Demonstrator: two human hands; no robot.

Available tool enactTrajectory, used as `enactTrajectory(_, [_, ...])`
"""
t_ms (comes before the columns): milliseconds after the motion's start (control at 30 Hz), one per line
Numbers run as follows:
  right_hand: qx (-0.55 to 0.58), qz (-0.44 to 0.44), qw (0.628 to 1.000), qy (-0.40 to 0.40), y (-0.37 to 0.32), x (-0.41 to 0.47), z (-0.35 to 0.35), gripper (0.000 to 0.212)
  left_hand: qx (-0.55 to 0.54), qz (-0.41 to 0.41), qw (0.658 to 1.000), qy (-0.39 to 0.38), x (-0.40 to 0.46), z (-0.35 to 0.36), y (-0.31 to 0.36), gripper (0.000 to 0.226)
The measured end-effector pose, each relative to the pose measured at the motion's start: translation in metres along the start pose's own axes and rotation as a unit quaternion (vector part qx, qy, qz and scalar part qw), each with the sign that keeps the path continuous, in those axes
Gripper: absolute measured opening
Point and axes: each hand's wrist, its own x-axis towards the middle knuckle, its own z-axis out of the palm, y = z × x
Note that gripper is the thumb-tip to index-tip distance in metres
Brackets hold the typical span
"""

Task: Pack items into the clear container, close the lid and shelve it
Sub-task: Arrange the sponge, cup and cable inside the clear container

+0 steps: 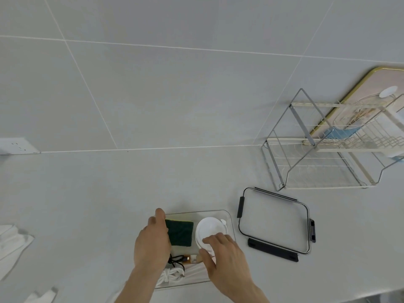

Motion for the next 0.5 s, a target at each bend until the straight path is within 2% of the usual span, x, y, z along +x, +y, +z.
enactTrajectory(100, [-0.003,-0.024,0.999,0.037,-0.004,0.007,0.001,0.020,0.066,0.056,0.996,0.004,-0.001,0.004,-0.004,0.037])
enactTrajectory(233, [-0.015,-0.054,0.998,0.042,-0.011,0.018,0.011,0.024,0.146,0.186,0.972,-0.006,-0.007,0.008,-0.009,0.047])
enactTrajectory(400, [-0.075,-0.133,0.988,-0.007,-0.017,0.024,0.027,0.037,0.167,0.194,0.966,-0.043,-0.007,0.015,-0.022,0.051])
enactTrajectory(500, [-0.127,-0.149,0.980,-0.026,-0.018,0.026,0.038,0.039,0.176,0.199,0.963,-0.046,-0.004,0.013,-0.023,0.054])
